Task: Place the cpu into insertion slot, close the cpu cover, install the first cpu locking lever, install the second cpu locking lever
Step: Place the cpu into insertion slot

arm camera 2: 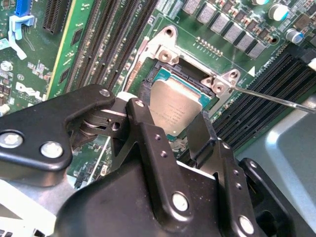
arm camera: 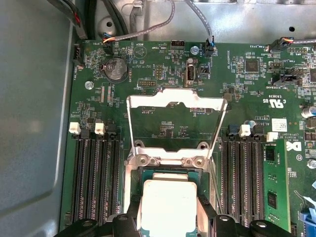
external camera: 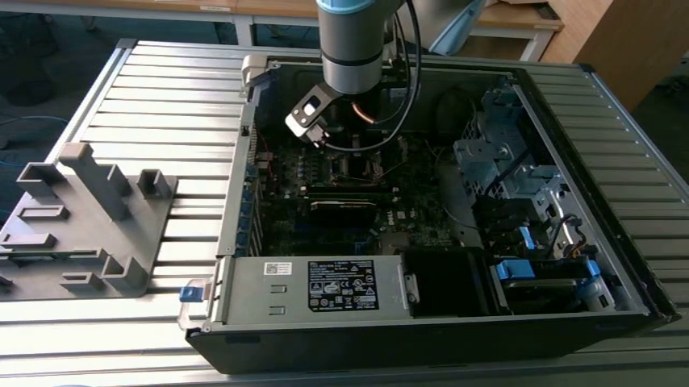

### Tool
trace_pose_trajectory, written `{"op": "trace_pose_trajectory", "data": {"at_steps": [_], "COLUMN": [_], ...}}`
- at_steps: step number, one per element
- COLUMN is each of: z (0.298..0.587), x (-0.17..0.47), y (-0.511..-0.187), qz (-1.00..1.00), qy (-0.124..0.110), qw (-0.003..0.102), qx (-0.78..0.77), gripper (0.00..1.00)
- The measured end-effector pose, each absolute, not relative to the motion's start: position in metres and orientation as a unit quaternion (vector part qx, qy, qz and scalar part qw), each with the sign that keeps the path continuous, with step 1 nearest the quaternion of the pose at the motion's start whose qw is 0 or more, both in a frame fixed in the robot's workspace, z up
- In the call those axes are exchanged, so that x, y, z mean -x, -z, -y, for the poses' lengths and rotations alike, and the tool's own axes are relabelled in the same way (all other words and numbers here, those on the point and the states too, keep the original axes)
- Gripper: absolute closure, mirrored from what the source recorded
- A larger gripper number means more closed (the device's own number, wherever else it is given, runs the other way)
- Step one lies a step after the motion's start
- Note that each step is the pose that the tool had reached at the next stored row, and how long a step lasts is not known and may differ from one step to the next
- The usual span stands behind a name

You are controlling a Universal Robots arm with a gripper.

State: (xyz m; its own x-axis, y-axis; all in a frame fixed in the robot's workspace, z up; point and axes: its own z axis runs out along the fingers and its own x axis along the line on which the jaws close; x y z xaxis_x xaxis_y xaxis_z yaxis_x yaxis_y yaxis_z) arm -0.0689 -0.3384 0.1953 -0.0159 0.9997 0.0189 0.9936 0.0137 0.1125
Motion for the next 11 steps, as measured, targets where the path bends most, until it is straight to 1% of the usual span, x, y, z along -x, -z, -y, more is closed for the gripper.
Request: {"op": "trace_pose_trajectory", "data": {"at_steps": [11], "z": [0.3385], "x": [0.0689], "y": [-0.1947], "qz": [-0.716], "qy": [-0.047], "qw": [0.032], "qx": [-0.696], "gripper": [0.47]}}
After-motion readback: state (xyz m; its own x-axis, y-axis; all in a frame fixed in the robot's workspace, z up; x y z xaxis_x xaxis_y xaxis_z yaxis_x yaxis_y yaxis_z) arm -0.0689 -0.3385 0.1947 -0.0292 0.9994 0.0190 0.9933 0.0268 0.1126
